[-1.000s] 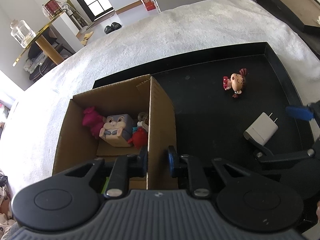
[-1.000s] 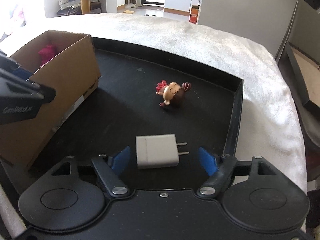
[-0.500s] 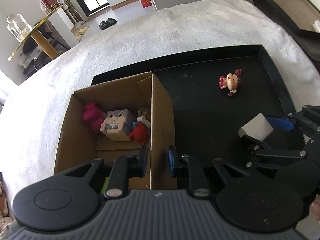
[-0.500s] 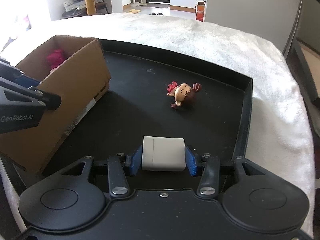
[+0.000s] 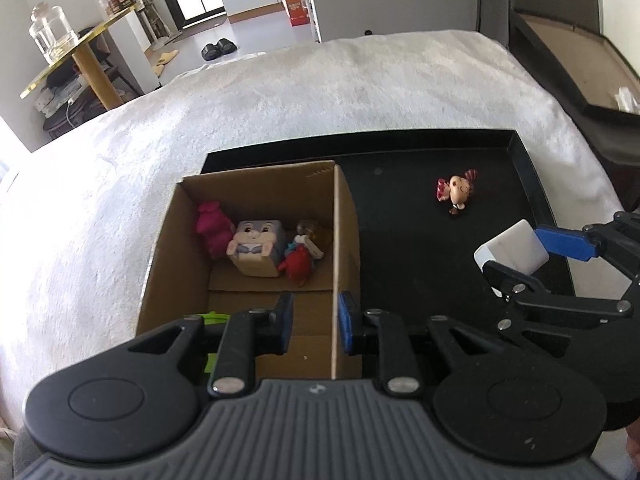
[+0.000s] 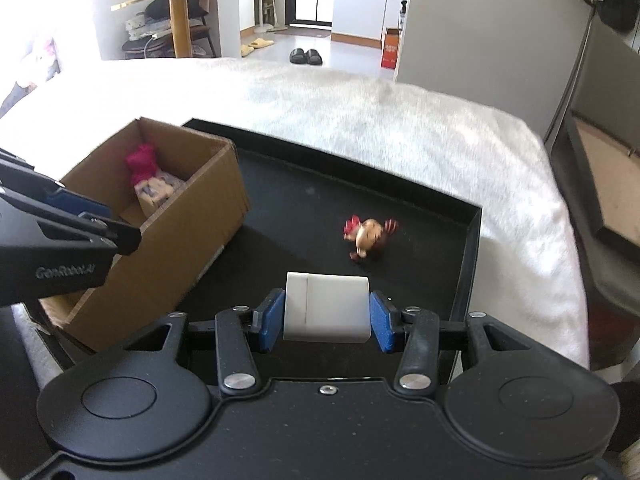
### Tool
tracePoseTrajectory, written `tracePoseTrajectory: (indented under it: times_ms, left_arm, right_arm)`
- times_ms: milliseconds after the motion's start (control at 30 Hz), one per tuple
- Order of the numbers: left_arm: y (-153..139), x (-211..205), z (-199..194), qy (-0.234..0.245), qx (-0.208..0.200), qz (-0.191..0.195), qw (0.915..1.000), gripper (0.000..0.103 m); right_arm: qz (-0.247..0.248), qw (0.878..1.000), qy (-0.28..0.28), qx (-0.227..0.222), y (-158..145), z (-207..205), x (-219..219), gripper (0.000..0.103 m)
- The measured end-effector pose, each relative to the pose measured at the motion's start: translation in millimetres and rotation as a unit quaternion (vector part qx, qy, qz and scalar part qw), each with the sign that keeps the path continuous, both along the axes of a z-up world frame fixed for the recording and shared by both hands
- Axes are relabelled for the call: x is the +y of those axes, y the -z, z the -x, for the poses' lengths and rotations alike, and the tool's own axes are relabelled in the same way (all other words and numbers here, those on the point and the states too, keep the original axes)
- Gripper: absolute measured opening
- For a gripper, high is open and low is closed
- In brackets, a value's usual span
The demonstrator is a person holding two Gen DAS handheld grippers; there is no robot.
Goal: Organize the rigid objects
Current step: 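Lift the white charger with the right tool and carry it over the box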
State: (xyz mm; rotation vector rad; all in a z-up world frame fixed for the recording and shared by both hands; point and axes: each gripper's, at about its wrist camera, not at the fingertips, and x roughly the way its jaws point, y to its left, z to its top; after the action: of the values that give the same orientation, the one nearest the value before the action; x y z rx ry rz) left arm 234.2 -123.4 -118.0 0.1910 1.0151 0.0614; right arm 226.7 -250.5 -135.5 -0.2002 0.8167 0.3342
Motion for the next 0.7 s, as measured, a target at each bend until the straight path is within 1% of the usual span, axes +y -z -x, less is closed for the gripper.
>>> tracePoseTrajectory:
  times_ms: [100, 300, 467, 567, 700]
  left_arm:
    - [-3.0, 11.9, 2.4, -0.006, 0.005, 0.007, 1.0, 0.024]
    - [-5.3, 39.7, 6.8, -0.03, 0.006, 0.021, 0.9993, 0.033]
    - [-10.0, 64.0, 6.6, -0.044, 0.006, 0.031, 0.9985, 0.042]
    - [-11.6, 78.1, 7.7, -0.048, 0.006, 0.037, 0.9982, 0.045]
    - [-10.2, 94.5, 6.1, -0.058, 0.009, 0.044, 0.9974, 0.045]
  right_arm:
    - [-0.003, 1.0, -0.003, -0.002, -11.1, 1.7, 7.6, 0.045]
    - [0.001, 1.0, -0.01, -0.015, -28.0, 6.4, 26.9, 0.045]
    - [0.011, 1.0, -0.014, -0.018, -33.4, 6.0, 47.2, 0.045]
    - [0.014, 1.0, -0.015, -0.02, -36.3, 6.9, 56.2, 0.045]
    - [0.015, 1.0, -0.018, -0.02, -40.8, 7.5, 69.8, 0.045]
